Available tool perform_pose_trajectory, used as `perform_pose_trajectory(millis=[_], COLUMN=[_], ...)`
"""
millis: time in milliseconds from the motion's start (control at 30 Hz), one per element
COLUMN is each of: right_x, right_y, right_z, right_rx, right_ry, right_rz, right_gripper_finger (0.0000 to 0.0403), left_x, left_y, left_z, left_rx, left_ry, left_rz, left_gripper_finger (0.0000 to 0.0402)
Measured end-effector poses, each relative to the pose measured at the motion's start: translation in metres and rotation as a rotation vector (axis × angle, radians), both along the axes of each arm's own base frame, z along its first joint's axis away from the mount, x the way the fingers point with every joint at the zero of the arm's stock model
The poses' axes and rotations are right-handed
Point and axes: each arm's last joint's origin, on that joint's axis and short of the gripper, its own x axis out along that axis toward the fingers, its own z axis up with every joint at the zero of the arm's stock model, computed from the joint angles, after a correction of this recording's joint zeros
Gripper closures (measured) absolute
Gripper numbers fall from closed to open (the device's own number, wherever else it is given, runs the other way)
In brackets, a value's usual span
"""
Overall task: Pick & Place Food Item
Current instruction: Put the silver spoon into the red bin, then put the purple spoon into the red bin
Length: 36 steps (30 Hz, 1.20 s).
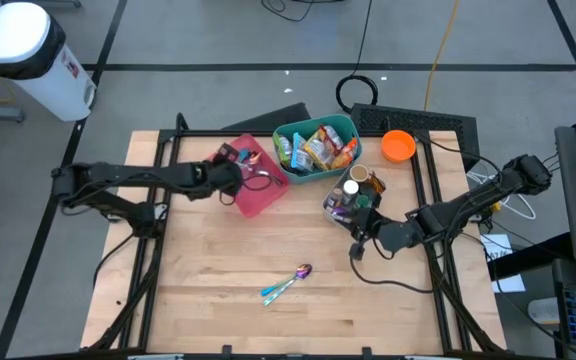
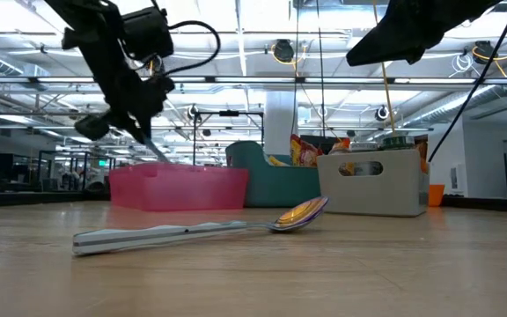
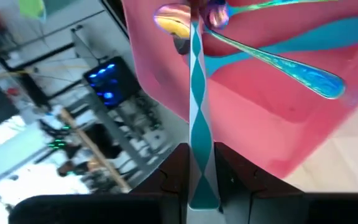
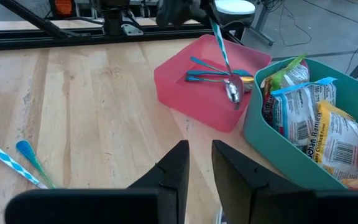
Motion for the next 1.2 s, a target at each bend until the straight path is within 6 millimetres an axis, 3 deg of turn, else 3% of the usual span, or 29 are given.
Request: perform_pose_trajectory(millis=[333,733,1200], right_x=[0.0,0.0,0.001], right_y=[-0.001,-0.001,-0.001], right_z=[0.0,0.0,0.0], right_rx=[0.001,0.001,0.001], right_ry=[0.0,0.0,0.001], right_rz=[-0.005,-0.005,-0.004], right_gripper_finger=[0.0344,0.0344,0.0344], left_x=[0.029,0.036,0.039], left_y=[-0.01,-0.01,-0.007], left_z=[-0.023,-0.021,-0.017], left_rx=[0.061,0.036,0.041], left_ry=[0.029,-0.178,-0.325], left_rz=[-0.072,0.024,0.117], left_gripper_finger=[0.0339,0.0333,0.0187])
